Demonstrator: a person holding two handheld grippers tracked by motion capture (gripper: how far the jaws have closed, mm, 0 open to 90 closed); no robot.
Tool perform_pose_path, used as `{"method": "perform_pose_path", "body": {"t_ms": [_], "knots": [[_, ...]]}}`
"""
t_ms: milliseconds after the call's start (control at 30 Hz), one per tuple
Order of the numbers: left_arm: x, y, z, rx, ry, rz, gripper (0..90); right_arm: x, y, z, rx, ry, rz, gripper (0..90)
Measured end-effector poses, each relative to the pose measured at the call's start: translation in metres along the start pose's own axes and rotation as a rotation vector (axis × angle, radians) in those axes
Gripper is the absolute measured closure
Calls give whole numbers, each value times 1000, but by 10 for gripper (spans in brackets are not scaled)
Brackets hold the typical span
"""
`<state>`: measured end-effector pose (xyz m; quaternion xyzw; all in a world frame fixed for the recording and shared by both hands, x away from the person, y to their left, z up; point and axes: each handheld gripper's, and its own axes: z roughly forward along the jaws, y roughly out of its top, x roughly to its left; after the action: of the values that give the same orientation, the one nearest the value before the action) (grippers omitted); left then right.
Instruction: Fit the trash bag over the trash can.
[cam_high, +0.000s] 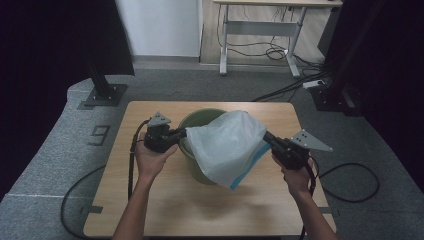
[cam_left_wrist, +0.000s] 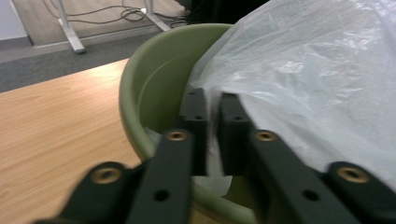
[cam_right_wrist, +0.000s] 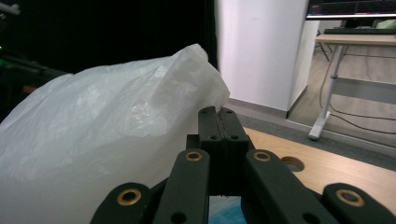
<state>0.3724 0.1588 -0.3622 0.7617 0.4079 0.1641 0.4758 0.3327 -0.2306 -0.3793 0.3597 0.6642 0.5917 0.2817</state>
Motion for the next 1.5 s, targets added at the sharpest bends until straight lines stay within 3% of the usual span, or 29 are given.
{"method": "perform_pose_path", "body": {"t_ms": [67, 167, 367, 533, 633, 767, 933, 1133, 1300, 1500], "knots": [[0, -1, -7, -21, 37, -13, 627, -1, 4, 0, 0, -13, -5, 887], [3, -4, -26, -54, 34, -11, 501, -5, 6, 0, 12, -32, 3, 887], [4, -11, -49, -83, 3, 10, 409, -11, 3, 0, 30, -64, 28, 887], [1, -13, -53, -72, -30, 27, 376, -11, 2, 3, 37, -69, 28, 887], [-10, -11, -53, -78, -45, 43, 373, -8, 2, 5, 46, -64, 14, 887], [-31, -7, -49, -68, -79, 86, 374, -5, 1, 7, 49, -58, 10, 887], [-51, -5, -38, -42, -139, 111, 374, 0, 0, 7, 43, -38, 10, 887], [-67, -4, -23, -17, -151, 139, 345, 14, -3, 5, 36, 4, -10, 887], [-80, -3, -10, 11, -164, 195, 286, 22, -3, 7, 38, 23, -26, 887], [-88, 0, 8, 79, -182, 221, 249, 31, -1, 10, 36, 47, -33, 887]]}}
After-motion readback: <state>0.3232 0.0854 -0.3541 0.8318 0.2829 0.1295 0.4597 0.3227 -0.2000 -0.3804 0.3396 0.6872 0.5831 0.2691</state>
